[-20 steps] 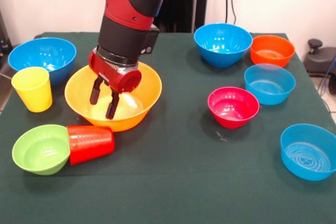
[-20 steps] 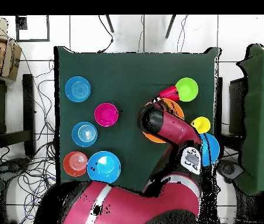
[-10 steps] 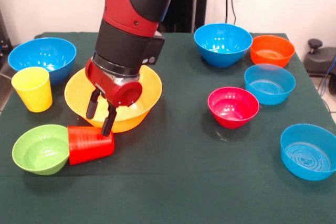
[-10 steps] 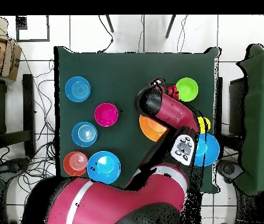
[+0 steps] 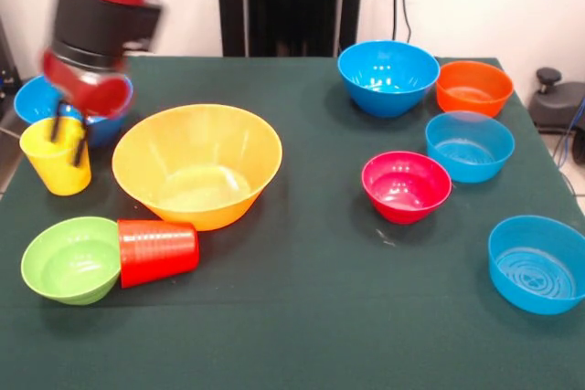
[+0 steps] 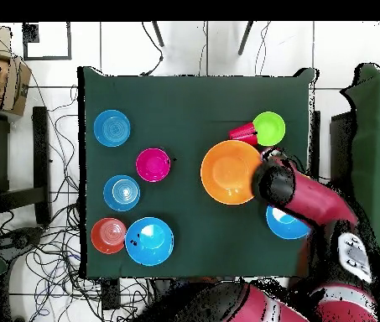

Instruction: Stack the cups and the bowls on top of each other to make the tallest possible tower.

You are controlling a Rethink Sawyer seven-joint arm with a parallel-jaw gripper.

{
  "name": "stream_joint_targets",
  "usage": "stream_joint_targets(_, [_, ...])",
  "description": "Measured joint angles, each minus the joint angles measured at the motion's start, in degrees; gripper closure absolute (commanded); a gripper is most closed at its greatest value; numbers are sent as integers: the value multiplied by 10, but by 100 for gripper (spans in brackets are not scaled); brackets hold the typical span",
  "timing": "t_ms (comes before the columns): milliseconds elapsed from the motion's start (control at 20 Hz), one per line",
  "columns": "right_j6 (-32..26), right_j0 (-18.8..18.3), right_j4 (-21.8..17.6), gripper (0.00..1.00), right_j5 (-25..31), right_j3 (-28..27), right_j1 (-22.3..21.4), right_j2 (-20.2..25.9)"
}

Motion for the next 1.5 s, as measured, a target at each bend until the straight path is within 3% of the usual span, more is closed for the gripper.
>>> stream_joint_targets(100, [-11, -70, -77, 0, -9, 2, 1, 23])
stream_joint_targets(300, [-19, -135, -142, 0, -8, 0, 10, 48])
stream_joint_targets(450, [-20, -164, -200, 0, -9, -7, 24, 60])
stream_joint_targets(600, [-20, -159, -222, 0, -8, -9, 31, 60])
stream_joint_targets(800, [-20, -119, -253, 0, -8, -10, 39, 60])
stream_joint_targets(1100, [-20, -83, -257, 0, -8, -10, 34, 66])
stream_joint_targets(1500, [-20, -77, -257, 0, -8, -11, 31, 74])
